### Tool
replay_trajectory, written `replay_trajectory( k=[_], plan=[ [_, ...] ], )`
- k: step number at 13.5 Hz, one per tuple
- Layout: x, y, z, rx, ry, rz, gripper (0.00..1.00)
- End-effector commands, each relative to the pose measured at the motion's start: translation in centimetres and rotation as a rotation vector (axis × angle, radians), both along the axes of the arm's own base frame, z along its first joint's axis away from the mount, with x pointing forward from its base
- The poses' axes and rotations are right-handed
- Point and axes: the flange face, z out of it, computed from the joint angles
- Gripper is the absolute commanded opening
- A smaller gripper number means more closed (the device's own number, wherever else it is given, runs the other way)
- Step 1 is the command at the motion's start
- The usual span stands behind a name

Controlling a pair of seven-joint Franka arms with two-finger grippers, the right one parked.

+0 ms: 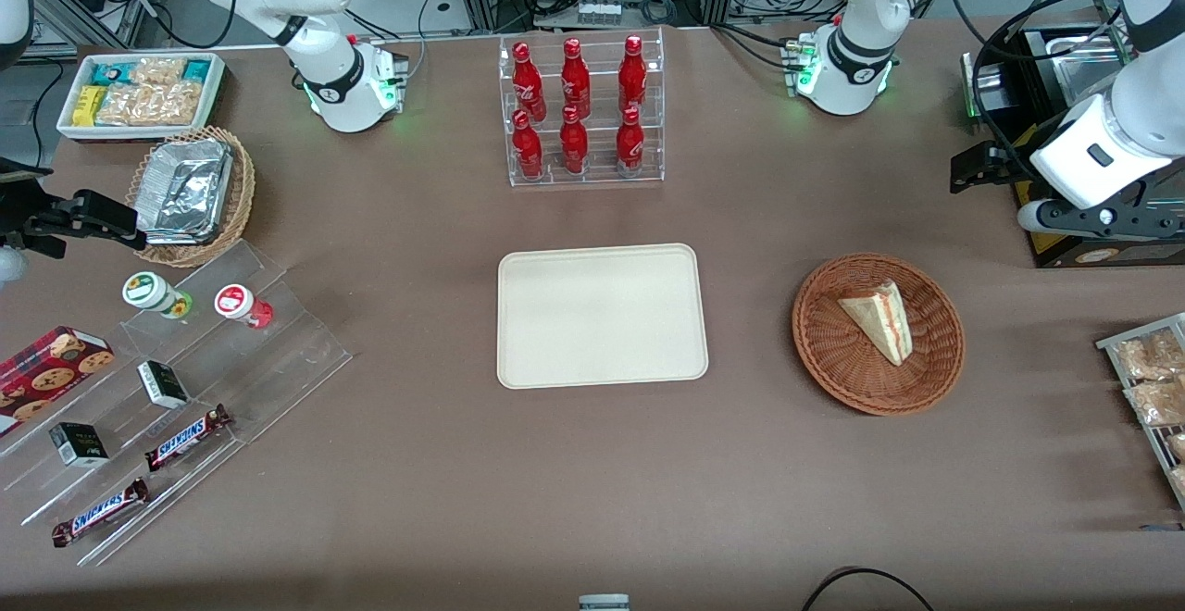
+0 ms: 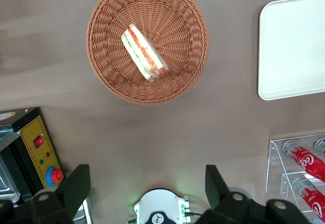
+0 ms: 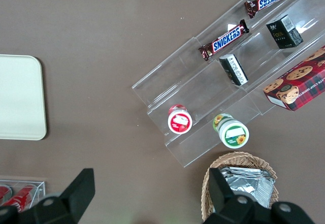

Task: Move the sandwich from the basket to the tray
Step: 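Move the left gripper over the wrapped sandwich in the wicker basket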

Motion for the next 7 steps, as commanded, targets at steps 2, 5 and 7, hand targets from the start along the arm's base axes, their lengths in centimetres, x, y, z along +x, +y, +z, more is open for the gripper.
replay_trajectory(
  k=[2, 5, 7],
  plan=[
    [0.3, -0.2, 0.8, 0.007, -0.019, 0.005, 1.0],
    [0.4, -0.9, -2.2, 0.071, -0.024, -0.018, 1.0],
    [-0.1, -0.9, -4.4, 0.076, -0.059, 0.014, 1.0]
  ],
)
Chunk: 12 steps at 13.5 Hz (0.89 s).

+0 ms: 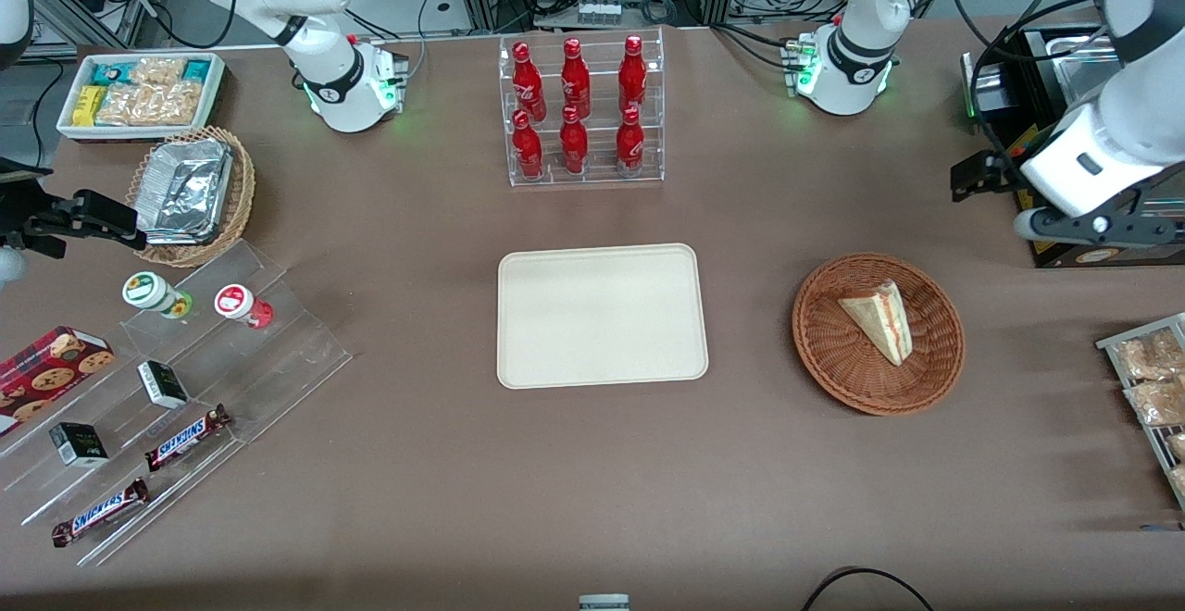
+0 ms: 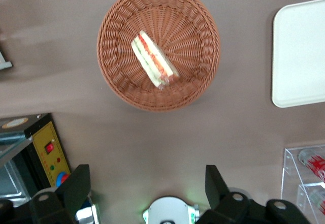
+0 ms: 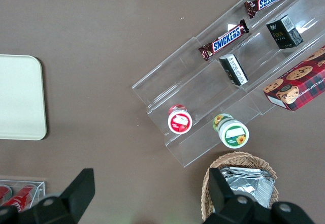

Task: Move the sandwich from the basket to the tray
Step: 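Move the left gripper over the wrapped sandwich in the wicker basket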

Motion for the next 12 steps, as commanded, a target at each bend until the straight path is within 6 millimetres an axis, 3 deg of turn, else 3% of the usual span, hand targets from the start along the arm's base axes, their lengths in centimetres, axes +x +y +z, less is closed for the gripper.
replay_trajectory(
  k=[1, 9, 12],
  plan=[
    [-1.0, -0.3, -2.9, 0.031, -0.033, 0.066, 1.0],
    [-2.5, 0.1, -12.7, 0.027, -0.152, 0.26, 1.0],
    [-2.5, -0.1, -15.2, 0.026, -0.194, 0.355, 1.0]
  ],
)
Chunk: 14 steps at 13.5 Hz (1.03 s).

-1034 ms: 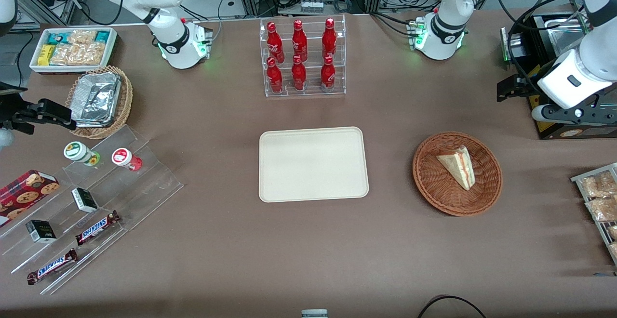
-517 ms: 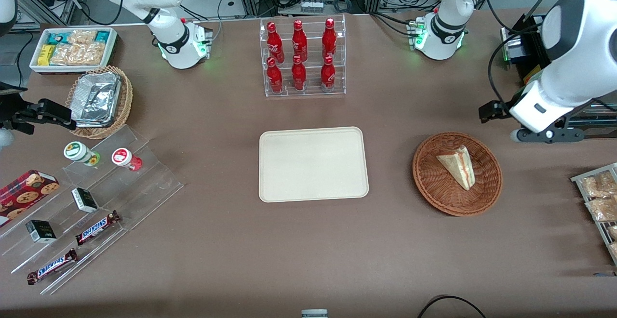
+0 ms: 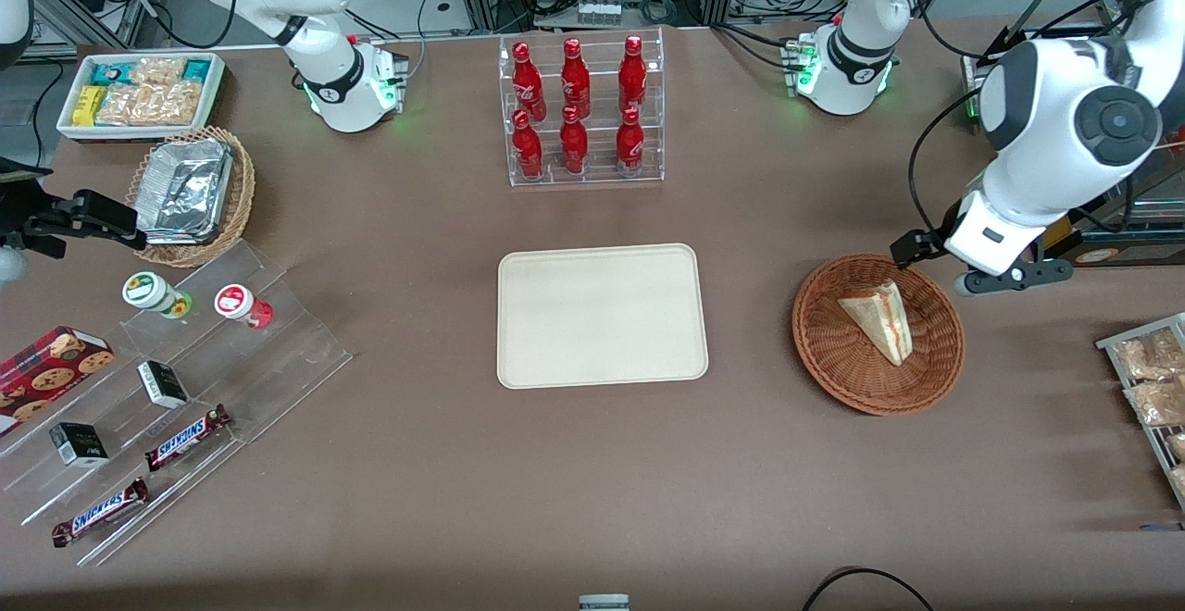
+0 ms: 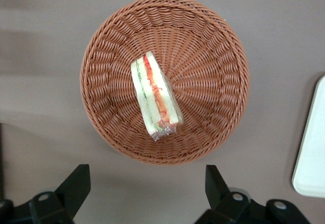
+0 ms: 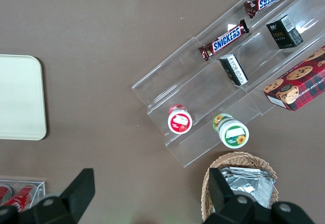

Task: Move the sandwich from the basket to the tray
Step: 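Move the left gripper over the wrapped sandwich in the wicker basket, then lower the open left gripper and close it on the sandwich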

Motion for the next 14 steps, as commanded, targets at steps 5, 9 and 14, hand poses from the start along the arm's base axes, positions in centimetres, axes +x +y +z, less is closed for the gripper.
replay_trajectory(
  k=[5, 9, 14],
  plan=[
    [0.0, -0.4, -3.2, 0.004, -0.072, 0.292, 1.0],
    [0.1, -0.4, -5.9, -0.005, -0.09, 0.341, 1.0],
    [0.0, -0.5, -9.4, -0.014, -0.102, 0.337, 1.0]
  ],
)
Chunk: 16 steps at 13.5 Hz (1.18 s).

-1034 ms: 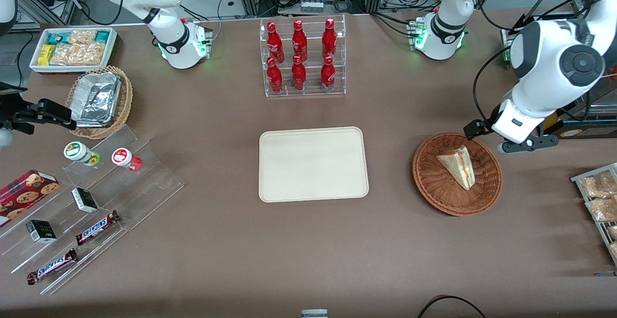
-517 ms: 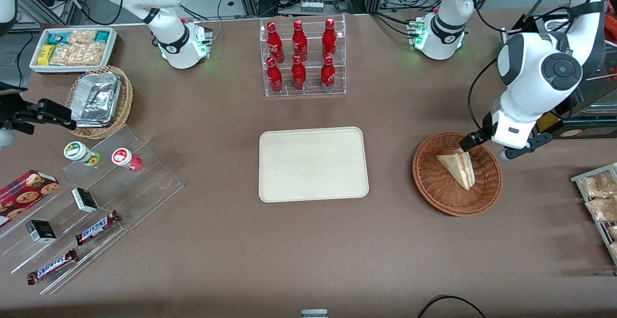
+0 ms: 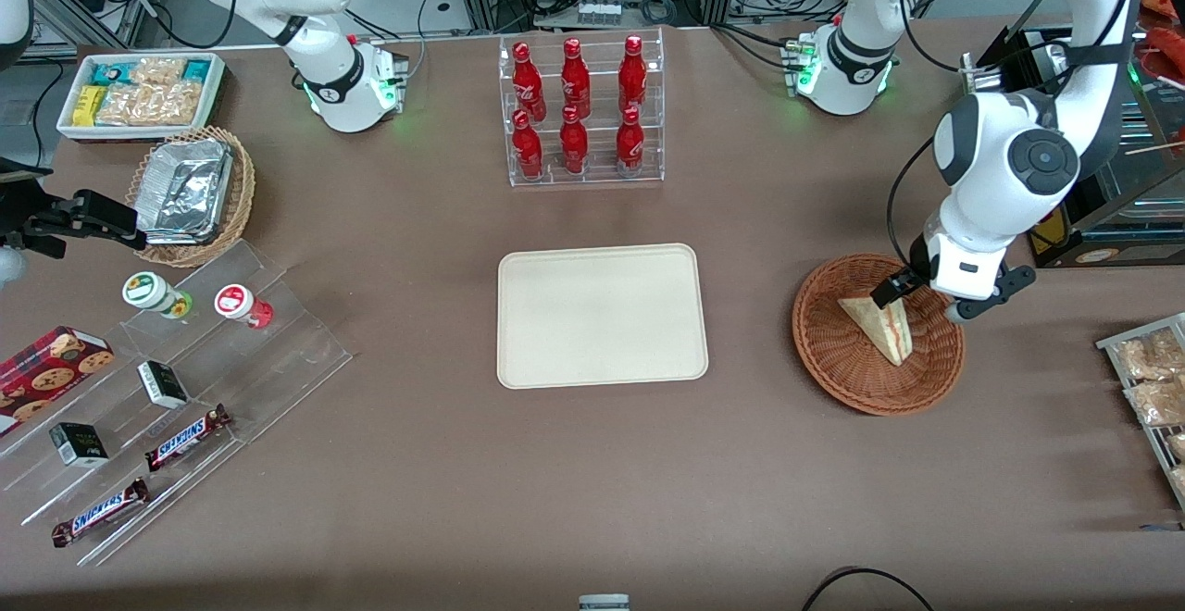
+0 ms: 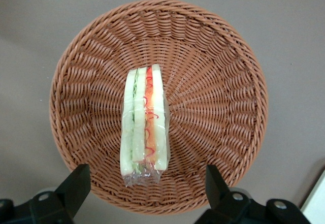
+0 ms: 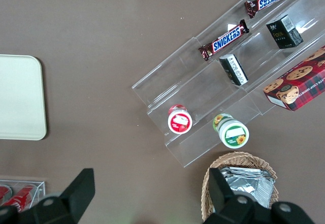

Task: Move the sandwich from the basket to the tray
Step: 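Lower the open left gripper and close it on the sandwich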

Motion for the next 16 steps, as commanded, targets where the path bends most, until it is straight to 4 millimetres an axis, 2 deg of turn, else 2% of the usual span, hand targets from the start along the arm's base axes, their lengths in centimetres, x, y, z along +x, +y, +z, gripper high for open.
replay_trajectory(
  k=[1, 8, 11, 12, 14, 15, 16],
  plan=[
    [0.0, -0.2, -1.6, 0.007, -0.003, 0.01, 1.0],
    [-0.6, 0.3, -6.5, -0.002, -0.004, 0.018, 1.0],
    [-0.8, 0.4, -7.9, -0.004, -0.001, 0.02, 0.99],
    [-0.9, 0.5, -7.9, -0.003, 0.001, 0.02, 0.83],
    [-1.0, 0.7, -7.8, -0.002, 0.006, 0.014, 0.17],
    [-1.0, 0.7, -7.6, -0.002, 0.004, 0.009, 0.0],
    [-0.9, 0.7, -7.2, 0.0, 0.01, 0.008, 0.0]
  ],
)
